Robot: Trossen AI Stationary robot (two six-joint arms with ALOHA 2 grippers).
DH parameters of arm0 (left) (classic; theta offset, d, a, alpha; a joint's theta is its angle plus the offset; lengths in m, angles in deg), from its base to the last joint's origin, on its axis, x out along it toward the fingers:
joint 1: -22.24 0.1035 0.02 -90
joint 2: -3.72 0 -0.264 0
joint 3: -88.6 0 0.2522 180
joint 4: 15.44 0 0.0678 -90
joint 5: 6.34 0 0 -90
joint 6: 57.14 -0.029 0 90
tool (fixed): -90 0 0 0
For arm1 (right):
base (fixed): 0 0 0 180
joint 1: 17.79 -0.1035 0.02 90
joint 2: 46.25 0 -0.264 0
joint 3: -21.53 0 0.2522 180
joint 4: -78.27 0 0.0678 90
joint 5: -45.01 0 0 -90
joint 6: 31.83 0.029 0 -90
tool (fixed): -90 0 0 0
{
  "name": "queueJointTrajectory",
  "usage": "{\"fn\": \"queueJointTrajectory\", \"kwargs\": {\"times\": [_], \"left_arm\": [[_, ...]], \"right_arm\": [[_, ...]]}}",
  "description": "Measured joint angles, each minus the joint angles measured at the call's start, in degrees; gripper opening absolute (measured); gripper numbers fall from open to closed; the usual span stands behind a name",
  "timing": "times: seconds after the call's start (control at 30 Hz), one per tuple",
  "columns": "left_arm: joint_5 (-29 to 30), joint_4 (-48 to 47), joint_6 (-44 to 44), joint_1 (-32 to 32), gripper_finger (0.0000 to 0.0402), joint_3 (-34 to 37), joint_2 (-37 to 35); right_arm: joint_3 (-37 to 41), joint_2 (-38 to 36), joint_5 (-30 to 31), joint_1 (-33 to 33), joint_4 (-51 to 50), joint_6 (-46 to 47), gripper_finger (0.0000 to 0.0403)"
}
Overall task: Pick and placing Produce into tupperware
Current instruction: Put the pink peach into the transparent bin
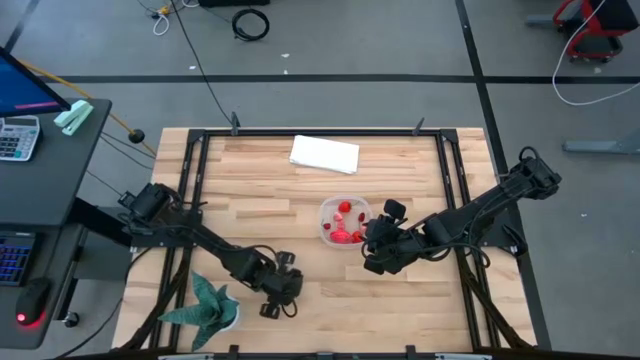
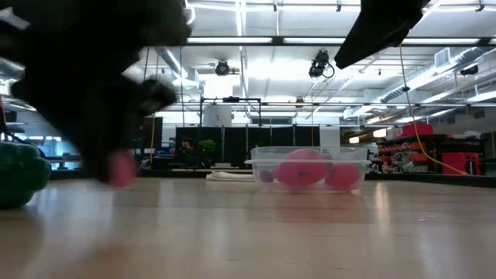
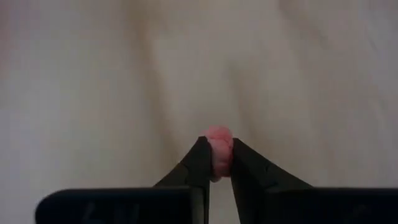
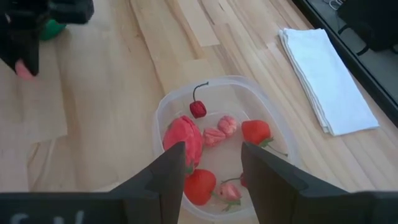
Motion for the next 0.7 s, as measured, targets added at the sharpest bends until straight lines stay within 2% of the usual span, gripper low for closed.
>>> {"fn": "queueJointTrajectory", "kwargs": {"times": [0.17,0.23,0.27,0.33,0.5,0.57,0.63,0.7], "left_arm": [[22.4,-2.3,-9.0,2.5,0.0043,-7.9,-0.1],[27.9,-2.0,-12.4,4.7,0.0049,-11.1,-0.1],[28.3,-1.6,-13.7,6.3,0.0055,-12.5,-0.2],[25.9,0.0,-14.9,9.8,0.0061,-14.3,0.1],[15.0,2.0,-14.9,18.8,0.0049,-14.6,2.6],[8.1,2.3,-14.8,21.7,0.0048,-14.6,4.0],[0.6,3.9,-13.4,23.8,0.0062,-14.6,5.7],[-2.7,4.7,-12.8,25.0,0.0091,-14.5,7.2]], "right_arm": [[0.0,0.0,0.0,0.0,0.0,0.0,0.0165],[0.0,0.0,0.0,0.0,0.0,0.0,0.0165],[0.0,0.0,0.0,0.0,0.0,0.0,0.0165],[0.0,0.0,0.0,0.0,0.0,0.0,0.0165],[0.0,0.0,0.0,0.0,0.0,0.1,0.0165],[0.0,0.0,0.0,0.0,0.1,0.1,0.0165],[0.0,0.0,0.1,0.0,0.2,0.1,0.0165],[0.0,0.0,0.6,0.0,0.2,0.0,0.0165]]}}
